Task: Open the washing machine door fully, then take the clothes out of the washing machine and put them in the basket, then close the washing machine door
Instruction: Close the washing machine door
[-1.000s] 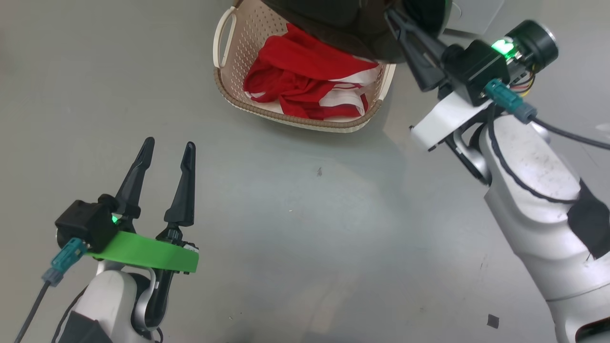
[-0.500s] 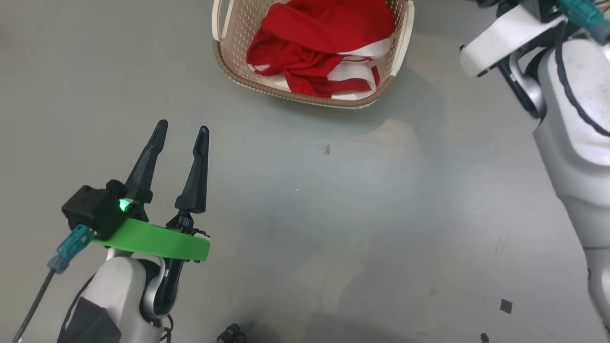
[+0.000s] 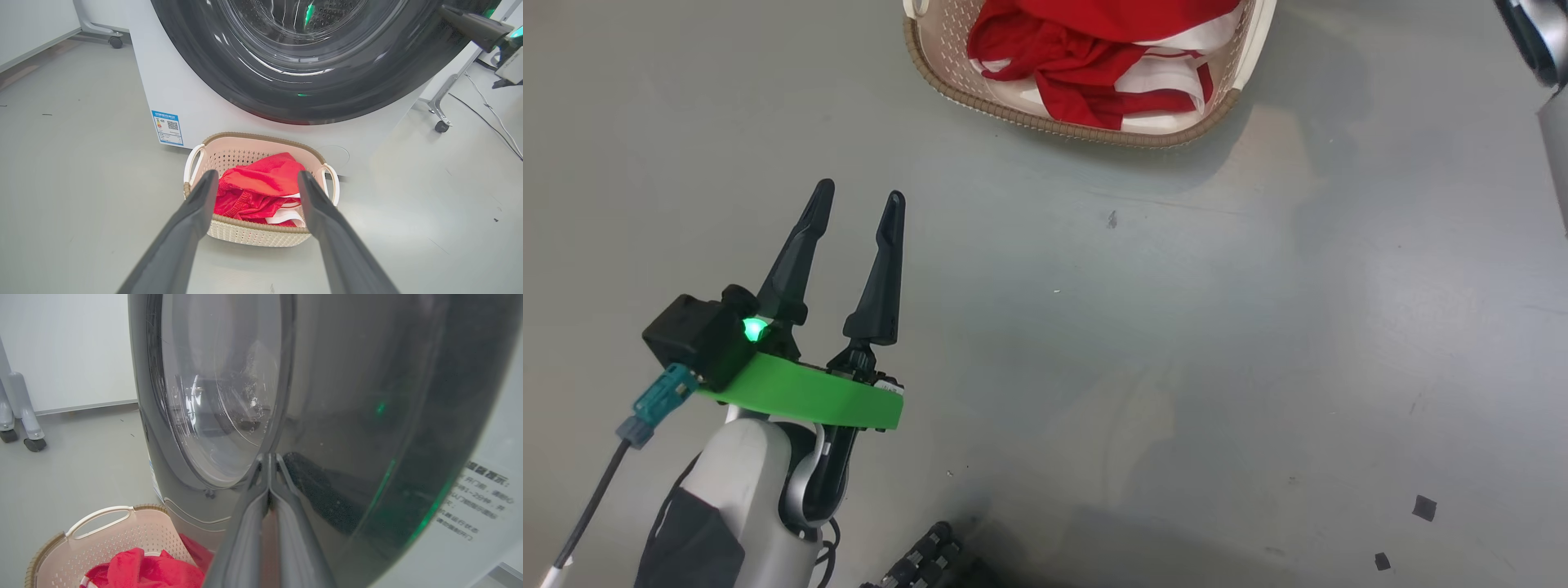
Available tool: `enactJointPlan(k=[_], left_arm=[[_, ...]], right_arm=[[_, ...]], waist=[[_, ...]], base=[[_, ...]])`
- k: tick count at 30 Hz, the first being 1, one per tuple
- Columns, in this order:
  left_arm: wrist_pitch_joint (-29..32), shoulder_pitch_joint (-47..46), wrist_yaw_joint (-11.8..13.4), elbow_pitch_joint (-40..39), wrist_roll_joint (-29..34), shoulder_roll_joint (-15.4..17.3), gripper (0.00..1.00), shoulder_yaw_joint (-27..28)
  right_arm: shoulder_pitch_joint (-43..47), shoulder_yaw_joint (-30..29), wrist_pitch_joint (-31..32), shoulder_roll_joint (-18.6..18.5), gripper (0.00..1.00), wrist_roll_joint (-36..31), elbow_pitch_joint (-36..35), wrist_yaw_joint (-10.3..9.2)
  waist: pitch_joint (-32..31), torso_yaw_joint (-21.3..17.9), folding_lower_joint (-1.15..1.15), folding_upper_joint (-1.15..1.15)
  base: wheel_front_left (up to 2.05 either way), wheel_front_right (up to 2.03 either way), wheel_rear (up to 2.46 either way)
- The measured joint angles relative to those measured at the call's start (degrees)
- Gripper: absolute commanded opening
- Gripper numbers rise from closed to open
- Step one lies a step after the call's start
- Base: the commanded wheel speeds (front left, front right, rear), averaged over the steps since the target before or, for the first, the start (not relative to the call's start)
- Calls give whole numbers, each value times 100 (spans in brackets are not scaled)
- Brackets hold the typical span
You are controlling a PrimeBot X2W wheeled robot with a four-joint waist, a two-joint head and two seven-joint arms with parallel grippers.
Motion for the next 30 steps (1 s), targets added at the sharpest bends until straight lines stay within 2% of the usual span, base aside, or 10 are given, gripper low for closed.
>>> enactJointPlan(k=[19, 30], left_arm=[[0, -181, -1, 91, -96, -81, 100, -86], [0, -210, -1, 160, -97, -87, 100, -85]], right_arm=[[-1024, -119, 93, -289, 0, -247, 456, 0], [-1244, -115, 14, -216, 0, -276, 636, 0]], waist=[[347, 154, 0, 0], [405, 169, 0, 0]], base=[[0, 0, 0], [0, 0, 0]])
